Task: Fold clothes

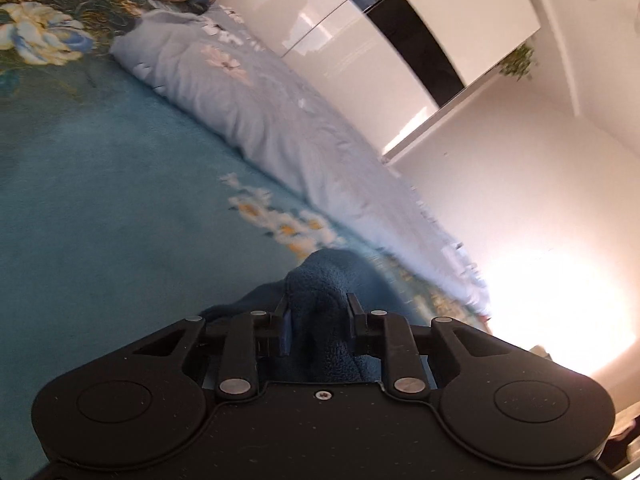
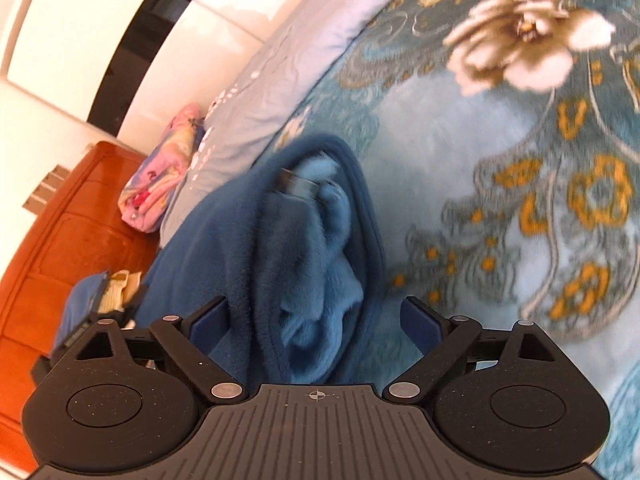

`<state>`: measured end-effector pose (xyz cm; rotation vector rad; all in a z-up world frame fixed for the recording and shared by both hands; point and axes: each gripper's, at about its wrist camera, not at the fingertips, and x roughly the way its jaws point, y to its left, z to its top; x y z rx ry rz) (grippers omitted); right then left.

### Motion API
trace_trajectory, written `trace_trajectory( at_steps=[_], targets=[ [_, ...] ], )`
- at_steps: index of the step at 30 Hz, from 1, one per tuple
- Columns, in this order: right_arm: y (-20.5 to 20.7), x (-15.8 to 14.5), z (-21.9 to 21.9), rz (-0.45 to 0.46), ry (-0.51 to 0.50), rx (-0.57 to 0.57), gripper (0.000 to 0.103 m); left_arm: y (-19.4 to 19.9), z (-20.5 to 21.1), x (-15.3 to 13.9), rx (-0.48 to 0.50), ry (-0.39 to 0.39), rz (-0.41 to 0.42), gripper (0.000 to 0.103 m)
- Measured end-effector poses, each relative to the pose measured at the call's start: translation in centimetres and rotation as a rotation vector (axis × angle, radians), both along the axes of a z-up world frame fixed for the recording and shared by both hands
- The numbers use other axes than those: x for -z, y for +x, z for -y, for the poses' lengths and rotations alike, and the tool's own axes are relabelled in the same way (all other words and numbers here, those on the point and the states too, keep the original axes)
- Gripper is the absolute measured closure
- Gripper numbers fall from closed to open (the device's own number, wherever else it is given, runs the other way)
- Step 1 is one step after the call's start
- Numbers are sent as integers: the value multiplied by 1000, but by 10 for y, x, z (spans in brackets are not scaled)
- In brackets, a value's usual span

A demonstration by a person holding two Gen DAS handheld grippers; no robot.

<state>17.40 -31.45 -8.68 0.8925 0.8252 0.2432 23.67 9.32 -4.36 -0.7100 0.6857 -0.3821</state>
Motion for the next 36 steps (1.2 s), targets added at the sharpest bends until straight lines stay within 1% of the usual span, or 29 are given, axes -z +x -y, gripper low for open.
trace_trajectory(
  at_steps=[2, 3, 4, 6, 8, 9, 10, 12, 14, 17, 19, 22, 24, 26, 27, 28, 29, 30, 31, 32, 33, 34, 35, 36],
  targets=[
    [1, 2, -3, -4, 8, -5, 7, 7, -4, 20, -12, -24, -69, 78],
    [3, 2, -4, -3, 6, -4, 6, 8, -5, 27, -20, -42, -88, 75],
    [5, 2, -6, -2, 4, -5, 6, 10, -5, 29, -24, -50, -96, 68],
    [10, 2, -10, -1, 2, -10, 6, 13, -6, 28, -22, -43, -100, 60],
    [14, 6, -13, 1, 9, -14, 4, 15, -8, 22, -12, -35, -96, 57],
    [16, 7, -15, 3, 12, -16, 3, 16, -9, 17, -9, -13, -87, 49],
    [17, 8, -16, 5, 14, -17, 2, 17, -11, 12, -9, 21, -76, 36],
    [20, 9, -20, 9, 20, -20, 1, 21, -15, 5, -10, 85, -60, 20],
    [23, 10, -23, 11, 16, -26, 0, 30, -16, 5, 11, 100, -66, 19],
    [25, 10, -26, 13, 19, -23, 0, 47, -11, 12, 46, 99, -88, 16],
    [25, 10, -27, 15, 25, -21, 0, 57, -8, 21, 58, 53, -140, 16],
    [24, 11, -27, 19, 31, -19, 0, 60, -4, 31, 54, 13, -163, 14],
    [23, 11, -27, 20, 33, -15, 0, 59, -3, 35, 44, -1, -166, 14],
    [22, 11, -28, 20, 34, -11, 0, 56, 0, 34, 35, -4, -152, 19],
    [22, 11, -28, 19, 37, -8, 0, 54, 1, 33, 24, 4, -145, 27],
    [22, 10, -28, 18, 39, -5, 3, 51, 3, 32, 11, 9, -144, 38],
    [21, 10, -27, 17, 44, -5, 5, 48, 4, 31, -4, 13, -145, 41],
    [21, 10, -27, 16, 50, -7, 6, 45, 6, 30, -18, 18, -145, 48],
    [21, 10, -26, 14, 54, -10, 11, 41, 8, 26, -22, 31, -135, 55],
    [20, 9, -26, 14, 60, -12, 18, 36, 11, 23, -24, 47, -123, 59],
    [18, 8, -25, 15, 67, -13, 21, 32, 13, 20, -25, 52, -113, 65],
    [17, 7, -24, 16, 69, -12, 26, 27, 14, 17, -29, 48, -108, 68],
    [15, 5, -23, 19, 67, -9, 34, 22, 15, 14, -32, 43, -103, 70],
    [13, 4, -22, 20, 67, -7, 37, 16, 15, 12, -32, 41, -99, 72]
  ],
)
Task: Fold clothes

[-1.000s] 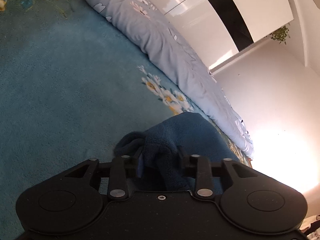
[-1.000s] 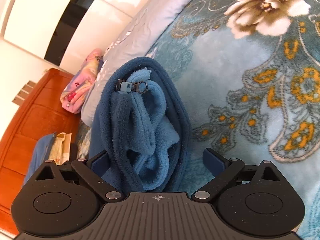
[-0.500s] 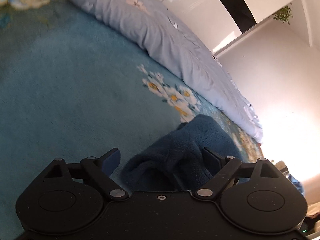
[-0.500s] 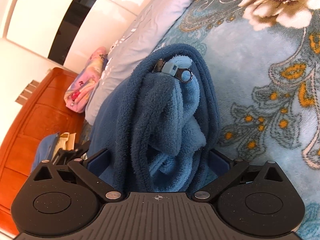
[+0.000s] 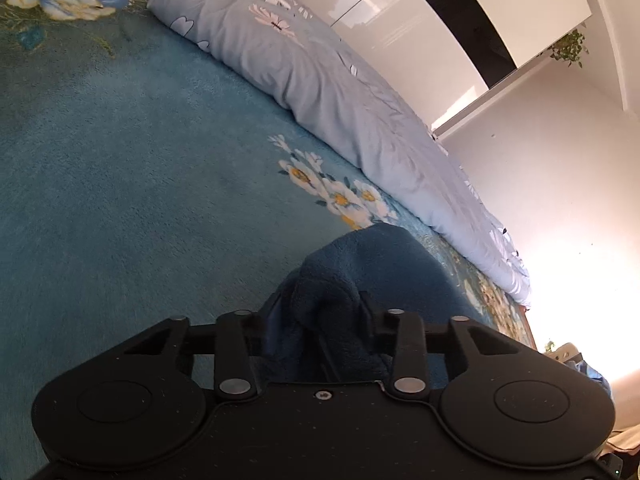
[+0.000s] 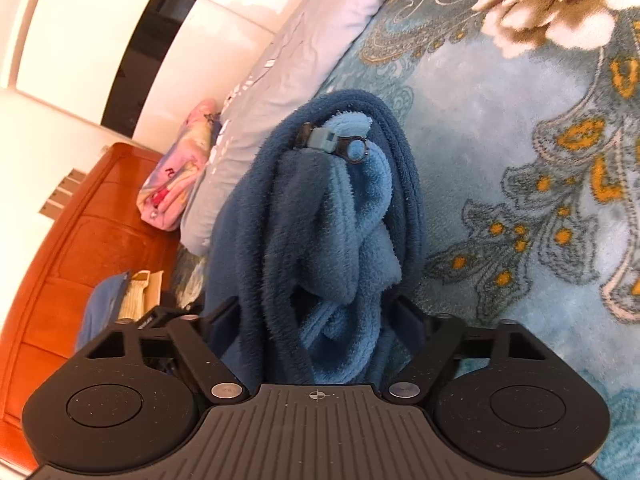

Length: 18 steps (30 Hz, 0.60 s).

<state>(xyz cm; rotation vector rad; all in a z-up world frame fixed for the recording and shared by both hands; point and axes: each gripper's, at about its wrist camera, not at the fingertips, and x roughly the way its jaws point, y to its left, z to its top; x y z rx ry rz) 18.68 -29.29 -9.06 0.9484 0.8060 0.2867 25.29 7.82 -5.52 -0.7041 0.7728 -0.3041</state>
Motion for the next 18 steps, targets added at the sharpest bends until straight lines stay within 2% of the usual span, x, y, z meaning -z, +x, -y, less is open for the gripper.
trace_trajectory(
  at_steps=[2, 4, 8, 11, 14, 18],
  targets=[
    [-3, -4, 5, 1, 1, 2, 46, -12, 0, -5, 0, -3, 1, 73],
    [-6, -8, 12, 3, -1, 2, 49, -27, 0, -10, 4, -12, -8, 74],
    [-6, -17, 29, -4, -58, -57, 50, -68, 5, -10, 8, -39, -25, 74],
    [-4, -18, 36, -26, -110, -103, 48, -86, 9, -3, -7, -39, -3, 73],
    [-2, -19, 36, -34, -134, -124, 40, -85, 3, -3, -29, -69, -4, 69],
    [-10, -27, 30, -7, -190, -115, 41, -82, -8, -16, -8, -57, 17, 60]
  ],
)
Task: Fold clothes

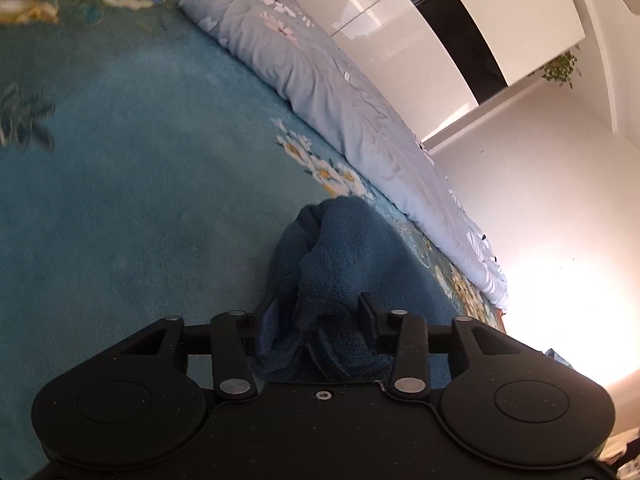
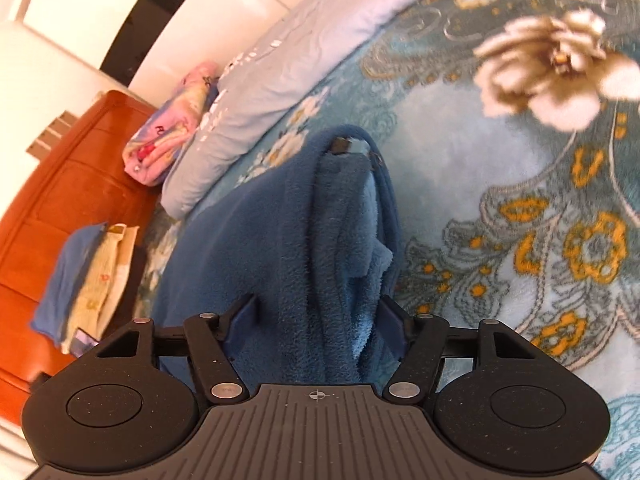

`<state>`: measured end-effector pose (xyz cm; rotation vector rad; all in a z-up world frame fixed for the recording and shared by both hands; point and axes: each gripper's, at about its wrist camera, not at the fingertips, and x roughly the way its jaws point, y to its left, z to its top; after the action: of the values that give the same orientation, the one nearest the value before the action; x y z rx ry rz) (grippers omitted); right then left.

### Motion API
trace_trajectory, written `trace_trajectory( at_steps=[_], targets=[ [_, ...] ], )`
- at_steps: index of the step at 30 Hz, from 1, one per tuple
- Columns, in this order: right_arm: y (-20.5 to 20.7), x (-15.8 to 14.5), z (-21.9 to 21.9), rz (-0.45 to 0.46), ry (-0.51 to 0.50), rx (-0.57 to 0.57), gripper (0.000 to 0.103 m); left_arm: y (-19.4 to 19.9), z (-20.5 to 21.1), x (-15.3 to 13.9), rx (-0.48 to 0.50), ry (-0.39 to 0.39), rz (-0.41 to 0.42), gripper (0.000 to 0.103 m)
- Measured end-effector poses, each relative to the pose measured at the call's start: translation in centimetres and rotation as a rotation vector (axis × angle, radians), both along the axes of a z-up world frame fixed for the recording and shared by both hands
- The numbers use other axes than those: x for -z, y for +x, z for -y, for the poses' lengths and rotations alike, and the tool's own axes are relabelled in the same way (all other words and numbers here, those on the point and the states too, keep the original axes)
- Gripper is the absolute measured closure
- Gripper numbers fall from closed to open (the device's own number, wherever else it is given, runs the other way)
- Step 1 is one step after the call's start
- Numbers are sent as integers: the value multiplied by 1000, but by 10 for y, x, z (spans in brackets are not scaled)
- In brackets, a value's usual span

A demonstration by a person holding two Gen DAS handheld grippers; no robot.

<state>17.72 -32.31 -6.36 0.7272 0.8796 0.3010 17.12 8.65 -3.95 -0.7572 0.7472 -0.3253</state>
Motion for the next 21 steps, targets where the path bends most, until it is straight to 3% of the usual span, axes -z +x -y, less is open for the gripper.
trace_trajectory(
  at_steps=[2, 7, 11, 14, 17, 18, 21],
  targets=[
    [-6, -3, -1, 11, -13, 15, 41, 6, -6, -8, 12, -7, 11, 54],
    [-24, -9, -2, 39, -6, 59, 42, 24, -7, -20, -7, 20, 40, 51],
    [-39, -18, -3, 72, -3, 57, 44, 35, -1, -9, 9, -23, -12, 49],
    [-43, -20, -6, 81, -2, 42, 53, 34, 6, -4, 3, -49, -14, 52],
    [-48, -22, -10, 94, 6, 37, 55, 31, 11, -7, 7, -29, 7, 66],
    [-48, -21, -11, 90, 9, 37, 55, 31, 12, -7, 8, -28, 8, 78],
    [-44, -17, -11, 62, 31, 53, 55, 28, 12, -6, 9, -30, 11, 78]
  ],
)
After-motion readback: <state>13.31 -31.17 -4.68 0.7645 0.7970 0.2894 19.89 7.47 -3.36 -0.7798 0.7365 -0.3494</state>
